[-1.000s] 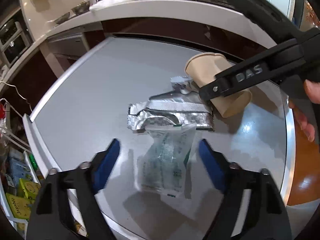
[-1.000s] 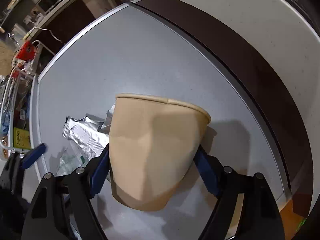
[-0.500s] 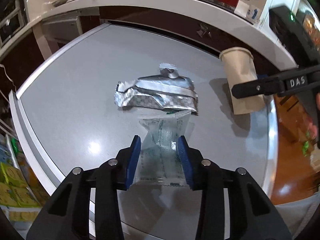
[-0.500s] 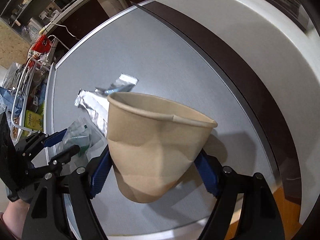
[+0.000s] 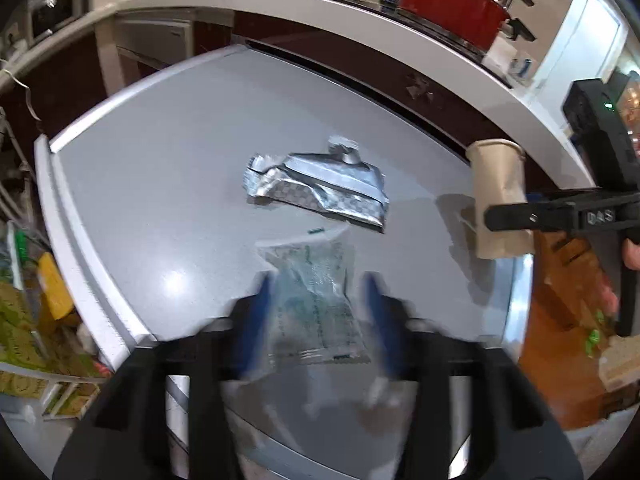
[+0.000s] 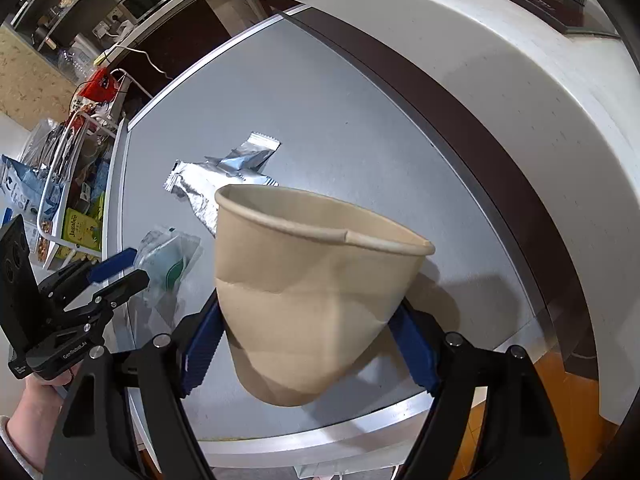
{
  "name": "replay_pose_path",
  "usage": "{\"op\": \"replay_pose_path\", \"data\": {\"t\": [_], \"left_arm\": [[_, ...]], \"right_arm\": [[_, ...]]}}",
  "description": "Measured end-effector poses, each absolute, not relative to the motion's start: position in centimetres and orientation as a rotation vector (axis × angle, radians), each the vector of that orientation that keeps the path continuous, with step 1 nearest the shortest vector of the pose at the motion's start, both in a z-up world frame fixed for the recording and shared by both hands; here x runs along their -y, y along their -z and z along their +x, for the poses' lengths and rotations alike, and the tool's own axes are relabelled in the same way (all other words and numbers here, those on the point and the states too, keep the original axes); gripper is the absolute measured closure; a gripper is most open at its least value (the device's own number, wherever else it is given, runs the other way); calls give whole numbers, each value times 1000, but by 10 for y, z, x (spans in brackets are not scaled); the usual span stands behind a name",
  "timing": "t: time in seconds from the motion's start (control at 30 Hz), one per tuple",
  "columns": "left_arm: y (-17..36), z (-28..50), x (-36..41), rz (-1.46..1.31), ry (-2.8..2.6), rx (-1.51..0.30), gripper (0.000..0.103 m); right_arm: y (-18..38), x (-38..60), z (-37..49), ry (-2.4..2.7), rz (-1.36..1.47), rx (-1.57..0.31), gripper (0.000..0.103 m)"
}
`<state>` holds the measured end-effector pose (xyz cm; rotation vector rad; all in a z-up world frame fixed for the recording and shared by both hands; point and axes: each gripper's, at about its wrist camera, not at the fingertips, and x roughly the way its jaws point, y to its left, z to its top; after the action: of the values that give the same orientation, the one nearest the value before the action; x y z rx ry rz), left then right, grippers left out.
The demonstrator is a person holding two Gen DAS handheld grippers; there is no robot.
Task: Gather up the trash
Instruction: 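Lift the cup and packet and carry both tools over the paper bag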
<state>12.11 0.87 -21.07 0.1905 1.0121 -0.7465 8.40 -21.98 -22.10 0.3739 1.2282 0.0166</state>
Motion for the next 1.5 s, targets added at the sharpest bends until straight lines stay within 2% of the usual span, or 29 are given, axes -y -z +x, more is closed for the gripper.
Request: {"op": "replay_pose_path", "data": {"t": [0.13,0.3,0.33,0.4,0.5,0.83,1.13,1.5], "left_arm": [[211,126,0,228,706,-1002,29],[231,135,17,279,665,-1070,31],[233,135,18,278,668,-1073,42],[235,134,20,284,672,-1069,57],[233,132,18,258,701,-1077,63],[204,124,-17,130,704,-1031,63],[156,119,-42,9,675,-927,63],[117,74,-31,-15,712,-830,63]], "right_arm": [[217,210,84,-44,348,-1225,26],[217,203,78,-66,331,-1229,26],[217,204,77,-66,333,-1228,26],[218,206,74,-66,336,-1226,26],[217,210,70,-66,330,-1222,26],[197,234,58,-105,457,-1147,26],[143,256,57,-181,534,-1005,26],[109,246,36,-263,438,-961,26]]}}
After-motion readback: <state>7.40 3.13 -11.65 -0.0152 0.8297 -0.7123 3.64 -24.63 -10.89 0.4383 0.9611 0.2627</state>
